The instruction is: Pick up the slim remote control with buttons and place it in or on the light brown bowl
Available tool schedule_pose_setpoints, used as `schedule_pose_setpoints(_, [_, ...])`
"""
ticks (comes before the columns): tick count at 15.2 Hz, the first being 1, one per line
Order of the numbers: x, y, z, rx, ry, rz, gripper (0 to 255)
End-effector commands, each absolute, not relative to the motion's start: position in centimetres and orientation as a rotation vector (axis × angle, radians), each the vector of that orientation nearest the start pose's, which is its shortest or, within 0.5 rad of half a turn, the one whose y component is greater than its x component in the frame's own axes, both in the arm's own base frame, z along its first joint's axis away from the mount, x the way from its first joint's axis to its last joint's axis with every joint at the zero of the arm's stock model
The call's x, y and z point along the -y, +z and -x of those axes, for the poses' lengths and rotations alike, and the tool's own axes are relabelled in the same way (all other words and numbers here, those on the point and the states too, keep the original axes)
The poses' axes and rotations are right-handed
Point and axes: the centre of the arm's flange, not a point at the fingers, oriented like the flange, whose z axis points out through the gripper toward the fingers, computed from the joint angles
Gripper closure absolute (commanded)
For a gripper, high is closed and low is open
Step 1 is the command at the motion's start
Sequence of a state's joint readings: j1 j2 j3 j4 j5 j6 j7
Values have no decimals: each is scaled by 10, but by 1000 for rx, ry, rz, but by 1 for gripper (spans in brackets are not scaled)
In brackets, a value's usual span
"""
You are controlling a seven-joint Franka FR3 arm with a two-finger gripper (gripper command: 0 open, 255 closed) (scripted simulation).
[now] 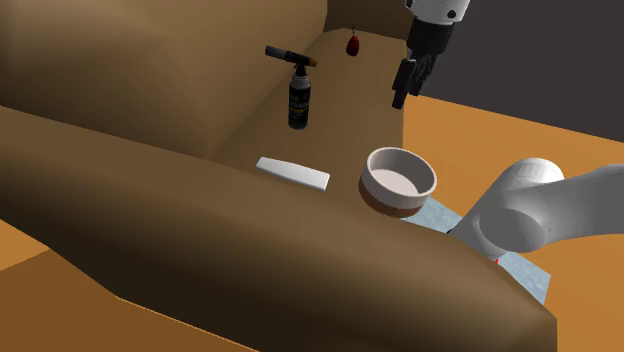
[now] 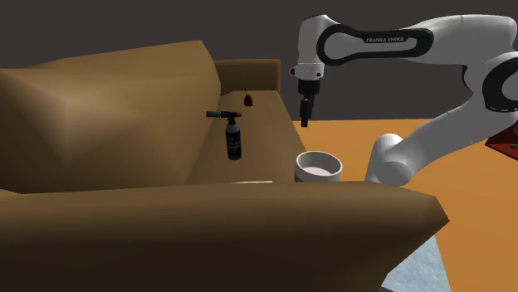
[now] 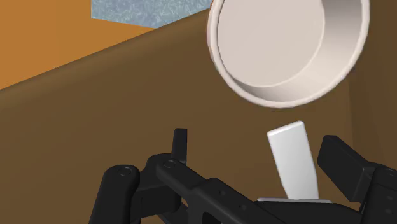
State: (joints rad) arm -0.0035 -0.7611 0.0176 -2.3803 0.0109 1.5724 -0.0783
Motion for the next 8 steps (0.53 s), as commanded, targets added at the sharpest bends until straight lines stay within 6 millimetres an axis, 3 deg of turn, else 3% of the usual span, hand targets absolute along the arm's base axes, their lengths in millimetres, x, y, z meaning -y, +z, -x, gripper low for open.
schedule_pose_setpoints(1, [-7,572,-312,137,74,3137,0])
schedule_pose_setpoints(8, [-56,513,-362,323,44,3133,0])
